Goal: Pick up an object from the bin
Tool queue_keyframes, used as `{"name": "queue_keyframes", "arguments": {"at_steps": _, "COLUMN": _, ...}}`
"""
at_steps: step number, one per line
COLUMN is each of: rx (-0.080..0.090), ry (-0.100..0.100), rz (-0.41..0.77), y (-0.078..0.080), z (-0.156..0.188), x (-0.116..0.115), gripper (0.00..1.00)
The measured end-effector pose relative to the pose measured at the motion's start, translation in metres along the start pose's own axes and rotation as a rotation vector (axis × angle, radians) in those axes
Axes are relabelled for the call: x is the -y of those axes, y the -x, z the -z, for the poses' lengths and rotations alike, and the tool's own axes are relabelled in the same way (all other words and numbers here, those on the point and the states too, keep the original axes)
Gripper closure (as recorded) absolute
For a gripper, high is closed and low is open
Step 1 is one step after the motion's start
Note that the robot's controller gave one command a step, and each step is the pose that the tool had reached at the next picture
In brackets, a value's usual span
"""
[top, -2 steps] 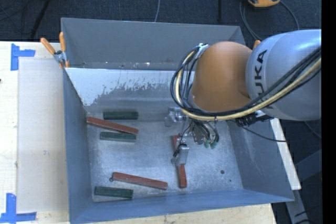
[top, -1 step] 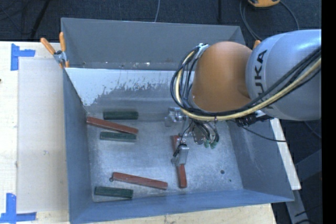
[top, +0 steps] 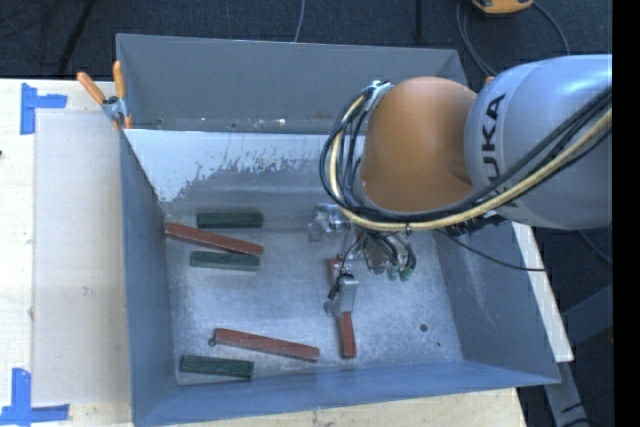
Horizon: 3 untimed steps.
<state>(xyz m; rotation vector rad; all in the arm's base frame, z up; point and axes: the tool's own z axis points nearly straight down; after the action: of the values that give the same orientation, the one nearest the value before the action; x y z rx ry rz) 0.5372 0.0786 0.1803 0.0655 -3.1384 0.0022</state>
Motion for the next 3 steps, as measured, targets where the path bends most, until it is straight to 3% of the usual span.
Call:
{"name": "queue_keyframes", "arguments": {"at_steps": 1, "rx": 0.010, "ry": 0.002, "rz": 0.050, "y": -0.018, "z": -0.039, "x": -0.005, "gripper": 0.00}}
{"name": "queue_keyframes", "arguments": {"at_steps": 2, "rx": 0.002, "ry": 0.001, "rz": 0.156, "y": -0.045, "z": -0.090, "x": -0.015, "gripper": 0.00}}
{"name": "queue_keyframes", "arguments": {"at_steps": 3, "rx": 0.002, "ry": 0.001, "rz": 0.145, "y": -0.043, "z": -0.110, "x": -0.022, "gripper": 0.00}}
